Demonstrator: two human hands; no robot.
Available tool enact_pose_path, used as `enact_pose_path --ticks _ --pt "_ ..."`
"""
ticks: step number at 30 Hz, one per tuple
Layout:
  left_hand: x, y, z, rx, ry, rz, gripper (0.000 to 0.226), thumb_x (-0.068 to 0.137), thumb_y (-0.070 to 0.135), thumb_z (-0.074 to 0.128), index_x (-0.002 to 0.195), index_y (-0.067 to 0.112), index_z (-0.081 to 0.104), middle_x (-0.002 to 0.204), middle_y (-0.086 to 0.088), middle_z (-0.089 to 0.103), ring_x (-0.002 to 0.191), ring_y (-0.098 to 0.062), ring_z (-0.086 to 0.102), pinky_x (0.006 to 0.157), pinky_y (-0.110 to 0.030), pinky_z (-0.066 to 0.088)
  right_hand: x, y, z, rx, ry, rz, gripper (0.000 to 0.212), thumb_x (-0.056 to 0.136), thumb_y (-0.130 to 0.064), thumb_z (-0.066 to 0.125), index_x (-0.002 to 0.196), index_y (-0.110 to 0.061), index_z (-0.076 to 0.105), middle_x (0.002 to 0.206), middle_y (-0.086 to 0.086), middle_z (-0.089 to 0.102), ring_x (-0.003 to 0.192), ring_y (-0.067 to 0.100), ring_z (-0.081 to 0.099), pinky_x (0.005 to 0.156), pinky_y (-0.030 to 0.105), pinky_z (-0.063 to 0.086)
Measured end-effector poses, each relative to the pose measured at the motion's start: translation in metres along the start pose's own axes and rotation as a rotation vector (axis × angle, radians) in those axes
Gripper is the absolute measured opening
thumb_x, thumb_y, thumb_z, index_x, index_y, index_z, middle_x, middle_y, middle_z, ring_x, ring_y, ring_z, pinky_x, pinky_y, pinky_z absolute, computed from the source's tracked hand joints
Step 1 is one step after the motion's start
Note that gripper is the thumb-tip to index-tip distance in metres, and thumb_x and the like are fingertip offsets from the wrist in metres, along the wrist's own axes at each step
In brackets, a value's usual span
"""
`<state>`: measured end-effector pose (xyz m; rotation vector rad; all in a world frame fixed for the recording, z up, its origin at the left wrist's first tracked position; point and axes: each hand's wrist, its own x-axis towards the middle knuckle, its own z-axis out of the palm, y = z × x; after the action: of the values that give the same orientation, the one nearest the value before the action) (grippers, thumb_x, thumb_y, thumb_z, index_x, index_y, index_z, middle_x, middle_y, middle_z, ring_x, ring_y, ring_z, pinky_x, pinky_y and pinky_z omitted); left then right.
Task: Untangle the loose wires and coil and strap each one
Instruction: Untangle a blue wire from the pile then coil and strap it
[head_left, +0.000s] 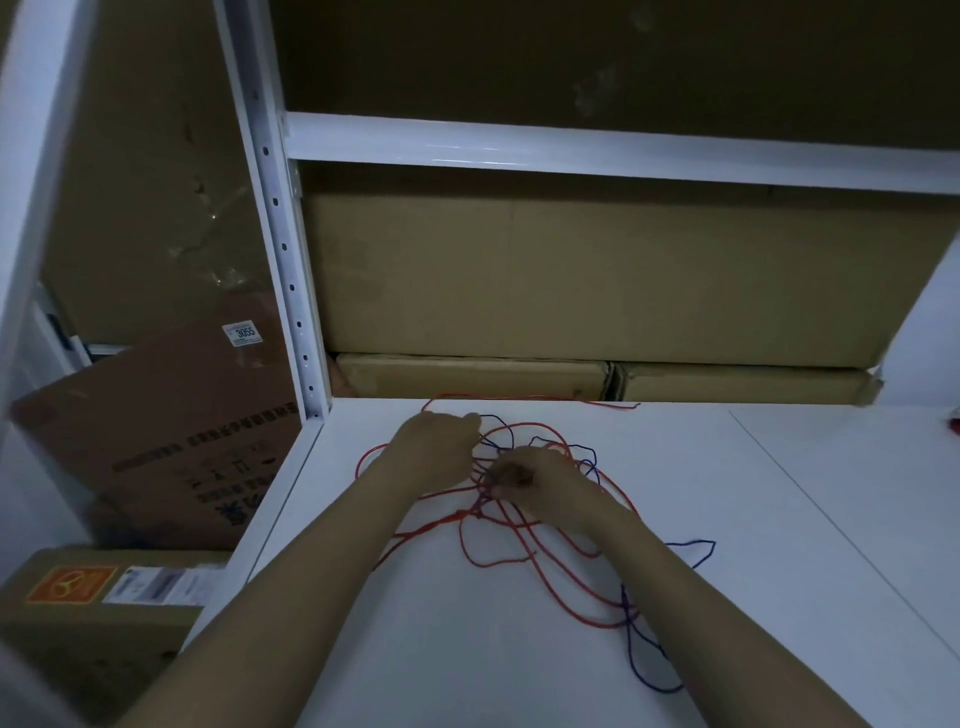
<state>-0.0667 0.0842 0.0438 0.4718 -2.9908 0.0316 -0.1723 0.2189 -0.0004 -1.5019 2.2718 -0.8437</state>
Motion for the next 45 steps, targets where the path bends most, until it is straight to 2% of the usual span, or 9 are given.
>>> enact_pose_path --ticks 4,7,13,17,22,26,30,36,45 --pt "-0.009 -0.012 0.007 -0.159 -0.269 -0.065 0.038 0.098 0.049 0.039 0.075 0.021 0.047 0.075 0.004 0.049 0.066 -0.009 0.044 0.066 -0.027 0.036 -0.005 0.012 0.007 -0.134 -0.102 -0.037 0.018 0.089 -0.025 0.064 0.104 -0.019 0.072 0.084 -0.019 0.054 0.077 0.000 0.050 0.064 0.010 0.034" --pt "-0.015 -0.020 0.011 -0.202 -0.366 -0.021 0.034 0.094 0.045 0.051 0.067 0.024 0.046 0.073 0.006 0.045 0.065 -0.008 0.042 0.064 -0.024 0.035 -0.010 0.014 0.014 -0.056 -0.033 -0.098 0.022 0.091 -0.026 0.062 0.110 -0.020 0.070 0.095 -0.012 0.061 0.086 0.008 0.052 0.069 0.012 0.038" --pt "-0.021 -0.025 0.004 -0.550 -0.258 0.014 0.019 0.096 0.033 0.054 0.091 0.018 0.064 0.085 0.005 0.055 0.080 -0.011 0.051 0.071 -0.026 0.039 -0.015 -0.004 0.021 0.208 0.088 -0.093 0.036 0.089 -0.009 0.055 0.120 -0.025 0.063 0.106 -0.026 0.056 0.098 -0.016 0.050 0.084 0.012 0.044" --pt "-0.021 -0.029 -0.004 -0.691 -0.184 -0.062 0.023 0.093 0.026 0.056 0.071 0.022 0.058 0.071 0.005 0.052 0.066 -0.009 0.045 0.062 -0.024 0.033 -0.013 -0.013 0.019 0.053 0.128 -0.084 0.028 0.084 -0.040 0.067 0.108 -0.027 0.062 0.097 -0.013 0.057 0.088 -0.001 0.051 0.072 0.014 0.040" --pt "-0.022 -0.031 -0.018 -0.897 -0.190 -0.124 0.026 0.092 0.020 0.058 0.066 0.016 0.055 0.051 0.009 0.044 0.047 -0.005 0.037 0.052 -0.019 0.030 -0.013 -0.019 0.017 0.108 0.123 0.018 0.031 0.079 -0.042 0.074 0.100 -0.028 0.057 0.083 -0.012 0.057 0.069 0.002 0.050 0.056 0.012 0.039" --pt "-0.027 -0.031 -0.029 -1.188 -0.238 -0.077 0.025 0.095 0.011 0.052 0.070 0.010 0.047 0.049 0.008 0.036 0.045 -0.008 0.028 0.047 -0.019 0.025 -0.015 -0.025 0.012 0.214 0.081 0.013 0.031 0.083 -0.043 0.069 0.110 -0.031 0.059 0.093 -0.009 0.064 0.080 0.004 0.057 0.066 0.016 0.044" --pt "-0.026 -0.028 -0.032 -1.170 -0.105 -0.075 0.033 0.097 0.022 0.053 0.064 0.019 0.050 0.054 0.007 0.038 0.049 -0.007 0.031 0.054 -0.022 0.027 -0.020 -0.026 0.013 0.279 0.091 -0.070 0.020 0.094 -0.019 0.056 0.109 -0.030 0.065 0.102 -0.013 0.065 0.087 -0.010 0.053 0.072 0.004 0.040" --pt "-0.019 -0.022 -0.021 -0.979 0.087 -0.173 0.033 0.099 0.035 0.046 0.069 0.023 0.053 0.062 0.012 0.047 0.059 -0.004 0.043 0.060 -0.022 0.032 -0.011 -0.031 0.014 0.333 0.292 -0.133 0.030 0.087 -0.011 0.065 0.087 -0.041 0.065 0.089 -0.021 0.066 0.086 -0.003 0.060 0.073 0.009 0.047" --pt "-0.029 -0.022 0.021 -0.772 -0.116 -0.245 0.038 0.084 0.057 0.059 0.078 0.021 0.052 0.070 0.004 0.048 0.062 -0.008 0.044 0.058 -0.021 0.032 0.000 -0.025 0.024 0.280 0.343 -0.074 0.020 0.087 -0.013 0.065 0.085 -0.034 0.064 0.080 -0.021 0.065 0.082 -0.007 0.061 0.069 0.004 0.046"
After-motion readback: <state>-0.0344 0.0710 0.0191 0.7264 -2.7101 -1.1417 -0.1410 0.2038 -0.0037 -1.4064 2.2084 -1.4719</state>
